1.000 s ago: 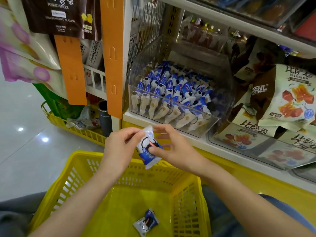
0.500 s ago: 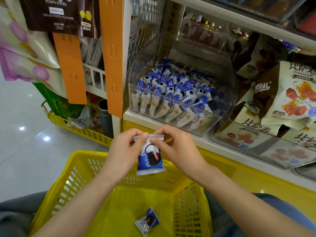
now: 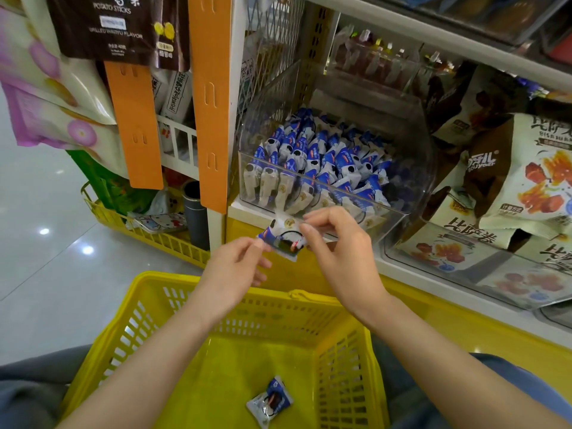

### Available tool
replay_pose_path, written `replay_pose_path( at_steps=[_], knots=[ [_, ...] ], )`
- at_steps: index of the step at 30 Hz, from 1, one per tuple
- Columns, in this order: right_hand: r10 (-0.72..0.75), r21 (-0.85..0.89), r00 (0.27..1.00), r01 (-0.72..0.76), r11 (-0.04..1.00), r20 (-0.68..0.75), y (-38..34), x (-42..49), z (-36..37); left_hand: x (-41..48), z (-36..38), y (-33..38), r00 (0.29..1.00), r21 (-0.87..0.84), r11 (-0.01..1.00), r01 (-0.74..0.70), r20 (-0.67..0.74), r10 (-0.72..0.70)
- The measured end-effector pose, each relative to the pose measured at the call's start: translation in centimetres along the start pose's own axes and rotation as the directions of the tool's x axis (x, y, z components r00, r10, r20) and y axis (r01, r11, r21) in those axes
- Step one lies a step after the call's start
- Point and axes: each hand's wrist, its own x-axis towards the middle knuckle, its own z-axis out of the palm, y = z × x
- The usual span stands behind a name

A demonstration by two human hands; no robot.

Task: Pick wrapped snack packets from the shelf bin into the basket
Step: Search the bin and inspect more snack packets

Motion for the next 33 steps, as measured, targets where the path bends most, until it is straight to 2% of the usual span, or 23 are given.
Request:
replay_pose_path(
  at_steps=[2,4,7,9,11,13,14,16,19,20,22,24,28,33],
  knots=[
    [-0.091,-0.008,0.991,0.093,0.996,0.094,0.0,-0.3,0.1,0.1,0.4,0.7,0.981,-0.218,0.958,0.188,0.082,-0.174],
    [-0.195,-0.082,0.959,0.215,0.973,0.203,-0.1,-0.9,0.5,0.1,0.2,1.0,0.962,-0.396,0.877,0.273,0.114,-0.248],
    [-0.298,-0.215,0.894,0.380,0.900,0.334,-0.3,-1.3,0.8,-0.1,-0.4,0.7,0.975,-0.467,0.856,0.220,0.087,-0.203],
    [-0.306,-0.217,0.869,0.410,0.886,0.389,-0.3,-1.2,0.8,-0.2,-0.4,0.5,0.984,-0.431,0.887,0.168,0.015,-0.179],
    [-0.211,-0.158,0.904,0.285,0.945,0.371,-0.4,-1.4,1.0,-0.2,-0.3,0.5,0.984,-0.380,0.915,0.135,-0.055,-0.168],
    [0.011,-0.072,0.951,0.012,0.997,0.309,-0.6,-1.5,1.5,-0.1,-0.2,0.5,0.981,-0.360,0.925,0.121,-0.096,-0.166],
    [0.136,-0.034,0.947,-0.132,0.991,0.291,-0.6,-1.5,1.7,-0.1,-0.1,0.5,0.981,-0.357,0.927,0.113,-0.109,-0.162],
    [0.326,0.085,0.888,-0.371,0.925,0.324,-0.6,-1.4,1.9,-0.1,0.2,0.5,0.985,-0.336,0.938,0.084,-0.115,-0.129],
    [0.410,0.285,0.800,-0.556,0.780,0.439,-0.5,-1.2,1.9,-0.3,0.6,0.4,0.997,-0.269,0.963,0.028,-0.063,-0.047],
    [0.418,0.333,0.785,-0.587,0.738,0.458,-0.6,-1.1,1.9,-0.3,0.7,0.2,0.998,-0.226,0.974,-0.002,-0.060,-0.012],
    [0.446,0.399,0.770,-0.625,0.671,0.456,-0.7,-1.1,2.0,-0.2,0.8,-0.2,0.992,-0.028,0.995,-0.093,-0.092,0.090],
    [0.476,0.432,0.768,-0.637,0.639,0.428,-0.5,-1.0,2.1,-0.2,0.8,-0.7,0.976,0.117,0.980,-0.160,-0.131,0.175],
    [0.491,0.396,0.788,-0.612,0.684,0.370,-0.1,-0.8,2.3,-0.1,0.9,-0.9,0.979,0.082,0.982,-0.169,-0.102,0.177],
    [0.404,0.222,0.836,-0.503,0.835,0.372,-0.1,-0.3,1.6,0.0,0.6,-0.6,0.975,0.021,0.983,-0.184,-0.121,0.185]
  ],
)
